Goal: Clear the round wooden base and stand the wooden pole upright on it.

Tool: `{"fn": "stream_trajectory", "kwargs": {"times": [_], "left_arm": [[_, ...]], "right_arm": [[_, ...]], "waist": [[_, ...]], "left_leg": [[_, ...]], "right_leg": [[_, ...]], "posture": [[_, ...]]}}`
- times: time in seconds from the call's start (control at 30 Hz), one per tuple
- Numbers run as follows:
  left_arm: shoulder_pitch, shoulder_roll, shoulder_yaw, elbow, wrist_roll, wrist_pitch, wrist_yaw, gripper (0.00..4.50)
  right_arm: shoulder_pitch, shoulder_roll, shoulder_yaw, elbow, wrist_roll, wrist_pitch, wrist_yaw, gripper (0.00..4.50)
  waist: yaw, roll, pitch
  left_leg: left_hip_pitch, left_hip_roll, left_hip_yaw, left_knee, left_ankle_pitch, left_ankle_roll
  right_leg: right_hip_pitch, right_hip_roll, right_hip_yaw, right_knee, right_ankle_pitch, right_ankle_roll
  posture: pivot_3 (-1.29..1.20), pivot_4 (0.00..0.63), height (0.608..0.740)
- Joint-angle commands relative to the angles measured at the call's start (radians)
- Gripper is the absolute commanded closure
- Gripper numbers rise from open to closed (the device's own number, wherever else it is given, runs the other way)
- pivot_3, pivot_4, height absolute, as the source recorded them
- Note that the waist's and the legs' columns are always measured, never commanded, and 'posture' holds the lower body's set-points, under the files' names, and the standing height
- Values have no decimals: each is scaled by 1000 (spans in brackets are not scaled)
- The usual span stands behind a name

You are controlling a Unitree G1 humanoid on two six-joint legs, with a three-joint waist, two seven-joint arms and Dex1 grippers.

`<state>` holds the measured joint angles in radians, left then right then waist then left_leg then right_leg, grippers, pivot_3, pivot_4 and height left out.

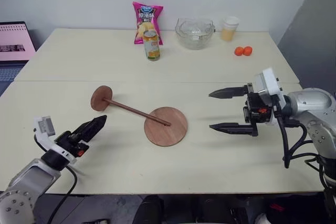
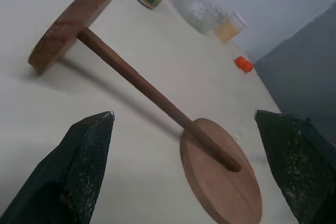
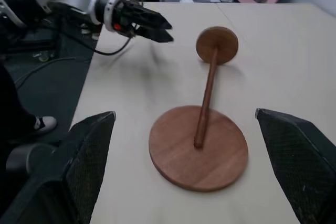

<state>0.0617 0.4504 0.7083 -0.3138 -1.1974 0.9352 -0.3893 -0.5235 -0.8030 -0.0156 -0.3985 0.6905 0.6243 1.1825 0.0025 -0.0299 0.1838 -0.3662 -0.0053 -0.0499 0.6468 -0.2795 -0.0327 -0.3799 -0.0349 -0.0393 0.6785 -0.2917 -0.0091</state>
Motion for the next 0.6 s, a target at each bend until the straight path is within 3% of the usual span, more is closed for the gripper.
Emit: {"fn": "stream_trajectory", "kwargs": {"times": [0.03, 0.33, 0.6], "left_arm": [[-35, -27, -32, -21, -62, -18, 77, 34], [-143, -186, -98, 50, -212, -85, 262, 34], [-163, -231, -127, 72, -284, -134, 391, 34]], "right_arm": [[-33, -20, -8, -29, 23, 3, 20, 0], [-20, -31, 13, -28, -13, -25, 28, 0], [-10, -53, 2, -34, -7, -26, 27, 0]], "waist": [[0, 0, 0], [1, -1, 0], [1, -1, 0]], "left_leg": [[0, 0, 0, 0, 0, 0], [0, 0, 0, 1, 0, 0], [0, 0, 1, 1, 0, 0]], "right_leg": [[0, 0, 0, 0, 0, 0], [1, 0, 0, 0, 0, 0], [1, 0, 0, 0, 0, 0]], "posture": [[0, 150, 740], [0, 150, 740], [0, 150, 740]]}}
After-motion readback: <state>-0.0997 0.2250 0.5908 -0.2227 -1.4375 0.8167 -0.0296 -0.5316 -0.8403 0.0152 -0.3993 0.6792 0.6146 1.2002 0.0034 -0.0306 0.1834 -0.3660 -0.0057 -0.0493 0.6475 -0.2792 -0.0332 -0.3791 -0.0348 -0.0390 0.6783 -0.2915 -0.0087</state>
